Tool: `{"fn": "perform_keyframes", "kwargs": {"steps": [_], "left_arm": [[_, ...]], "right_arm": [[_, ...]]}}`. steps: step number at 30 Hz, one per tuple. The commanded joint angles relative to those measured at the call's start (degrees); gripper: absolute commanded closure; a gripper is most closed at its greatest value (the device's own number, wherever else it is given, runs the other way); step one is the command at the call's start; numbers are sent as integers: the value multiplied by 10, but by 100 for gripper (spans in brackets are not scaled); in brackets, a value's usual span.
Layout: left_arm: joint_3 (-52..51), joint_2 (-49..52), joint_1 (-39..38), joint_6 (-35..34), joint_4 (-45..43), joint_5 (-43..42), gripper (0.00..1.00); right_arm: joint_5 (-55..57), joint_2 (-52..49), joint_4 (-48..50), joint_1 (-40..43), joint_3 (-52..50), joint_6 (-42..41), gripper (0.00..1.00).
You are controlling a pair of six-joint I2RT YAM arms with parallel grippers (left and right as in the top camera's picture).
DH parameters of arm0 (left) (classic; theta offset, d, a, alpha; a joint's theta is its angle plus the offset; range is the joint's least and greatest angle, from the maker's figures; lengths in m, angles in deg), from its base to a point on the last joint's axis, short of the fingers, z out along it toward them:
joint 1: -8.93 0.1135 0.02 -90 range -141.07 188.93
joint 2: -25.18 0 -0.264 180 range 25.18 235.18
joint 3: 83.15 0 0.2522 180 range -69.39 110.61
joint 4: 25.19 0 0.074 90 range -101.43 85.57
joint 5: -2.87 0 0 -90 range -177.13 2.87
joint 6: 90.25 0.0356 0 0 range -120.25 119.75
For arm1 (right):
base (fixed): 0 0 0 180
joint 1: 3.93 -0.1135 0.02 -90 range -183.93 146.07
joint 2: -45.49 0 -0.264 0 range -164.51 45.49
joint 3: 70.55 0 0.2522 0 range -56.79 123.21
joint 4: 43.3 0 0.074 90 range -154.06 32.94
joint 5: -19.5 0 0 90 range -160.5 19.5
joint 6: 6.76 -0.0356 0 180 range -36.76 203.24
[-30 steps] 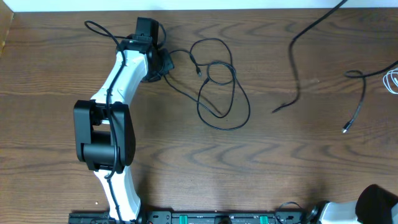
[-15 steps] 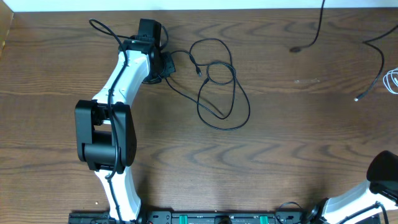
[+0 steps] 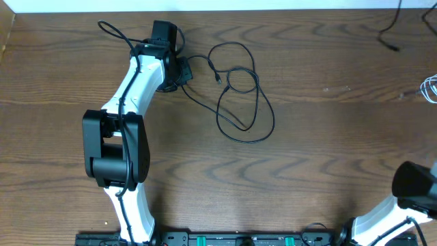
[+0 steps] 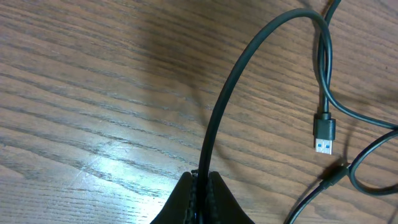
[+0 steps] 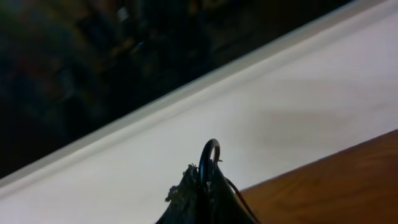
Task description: Untangle cables
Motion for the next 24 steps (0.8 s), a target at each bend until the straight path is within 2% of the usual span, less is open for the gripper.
{"fn": "perform_keyframes", "kwargs": {"steps": [1,5,12,23,24], "left_arm": [[4,-14,1,7,2,7,92],[4,-14,1,7,2,7,93],[4,-14,1,7,2,7,92],[4,-14,1,7,6,7,92],[4,-14,1,7,6,7,92]], "right_arm": [[193,-42,38,-18,6,18,98],[279,-92,98,-26,6,32,98],[314,-180,181,-26,6,76,98],[354,-286,74,-16,6,76,99],[354,-296,62,-14,6,71,95]]}}
